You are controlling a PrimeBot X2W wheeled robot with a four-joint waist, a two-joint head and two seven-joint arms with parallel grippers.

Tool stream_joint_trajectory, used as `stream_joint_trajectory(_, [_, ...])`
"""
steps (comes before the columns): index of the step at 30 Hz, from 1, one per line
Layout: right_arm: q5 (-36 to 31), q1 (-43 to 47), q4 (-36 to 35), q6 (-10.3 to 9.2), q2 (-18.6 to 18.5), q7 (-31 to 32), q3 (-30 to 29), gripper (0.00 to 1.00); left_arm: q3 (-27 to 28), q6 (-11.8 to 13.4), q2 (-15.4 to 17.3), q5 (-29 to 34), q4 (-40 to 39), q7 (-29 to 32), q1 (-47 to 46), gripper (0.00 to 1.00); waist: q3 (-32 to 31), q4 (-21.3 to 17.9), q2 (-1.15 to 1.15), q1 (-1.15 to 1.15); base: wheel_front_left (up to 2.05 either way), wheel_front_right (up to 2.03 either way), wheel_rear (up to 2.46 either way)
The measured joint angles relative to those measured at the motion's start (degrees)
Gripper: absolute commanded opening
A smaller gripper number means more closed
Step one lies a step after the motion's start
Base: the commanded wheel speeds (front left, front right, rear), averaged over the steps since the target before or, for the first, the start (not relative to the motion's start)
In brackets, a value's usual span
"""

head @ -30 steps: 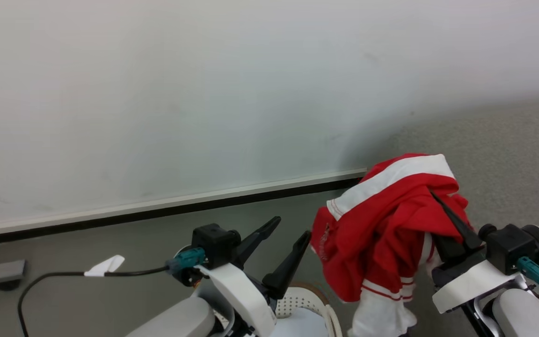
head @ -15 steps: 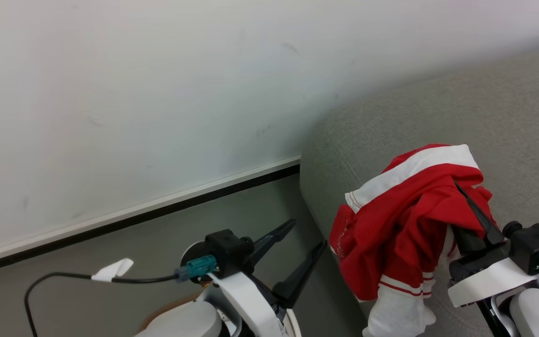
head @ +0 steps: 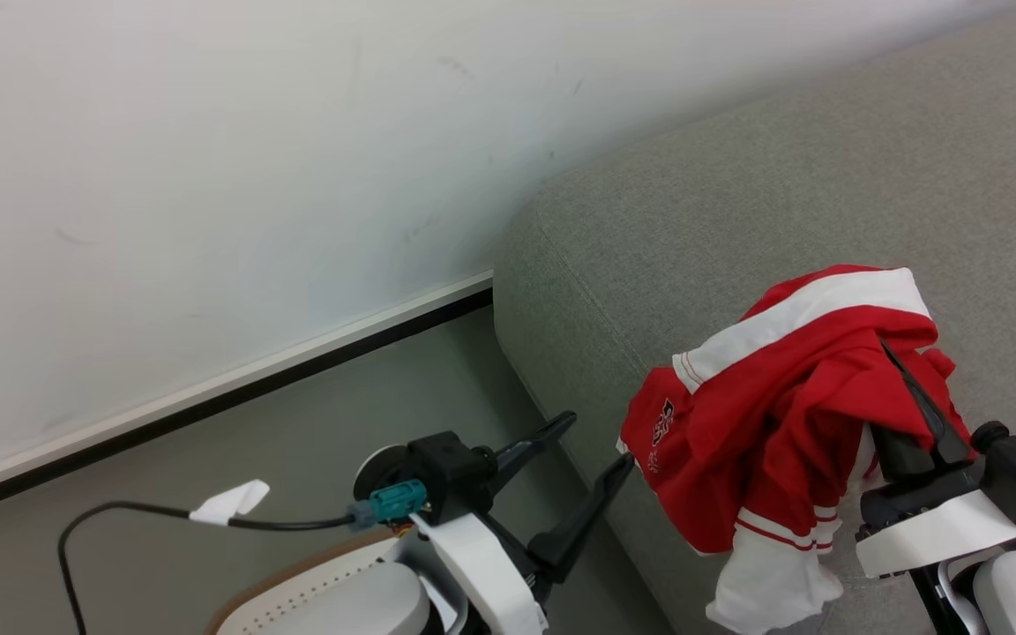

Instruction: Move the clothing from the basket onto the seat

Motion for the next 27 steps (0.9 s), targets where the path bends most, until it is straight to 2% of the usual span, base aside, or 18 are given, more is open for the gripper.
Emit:
stream_joint_trajectory(8, [-0.62, -0.66, 0.18, 0.00, 1.58, 0.01, -0.94, 0.00, 0.24, 0.65, 0.16, 1.45, -0.56, -0.02, -1.11, 1.00, 2.25, -0.32, 0.00, 0.00, 0.00, 0.00, 0.00])
stream_joint_trajectory(12, [-0.19, -4.86, 1.46, 0.00, 2.30, 0.00, -1.23, 0.00, 0.35, 1.31, 1.75, 3.52, -2.10, -0.01, -2.20, 1.00, 4.77, -0.49, 0.00, 0.00, 0.00, 0.00, 0.00])
stream_joint_trajectory(17, [1.46, -11.10, 2.71, 0.00, 1.74, 0.00, -4.33, 0.00, -0.32, 1.33, 4.00, 6.70, -4.50, 1.26, -5.42, 1.00, 9.87, 0.20, 0.00, 0.00, 0.00, 0.00, 0.00])
stream_joint_trajectory(22, [2.31, -17.39, 3.56, 0.00, -0.40, 0.00, -8.60, 0.00, -0.44, 0.80, 6.19, 8.48, -6.84, 2.99, -8.92, 1.00, 16.14, 1.85, 0.00, 0.01, 0.00, 0.00, 0.00])
stream_joint_trajectory(27, [5.59, -24.49, 5.65, 0.00, -5.65, 0.00, -12.27, 0.00, -0.04, 0.49, 7.99, 10.43, -9.81, 4.61, -12.27, 1.00, 22.68, 3.97, 0.00, 0.01, 0.00, 0.00, 0.00])
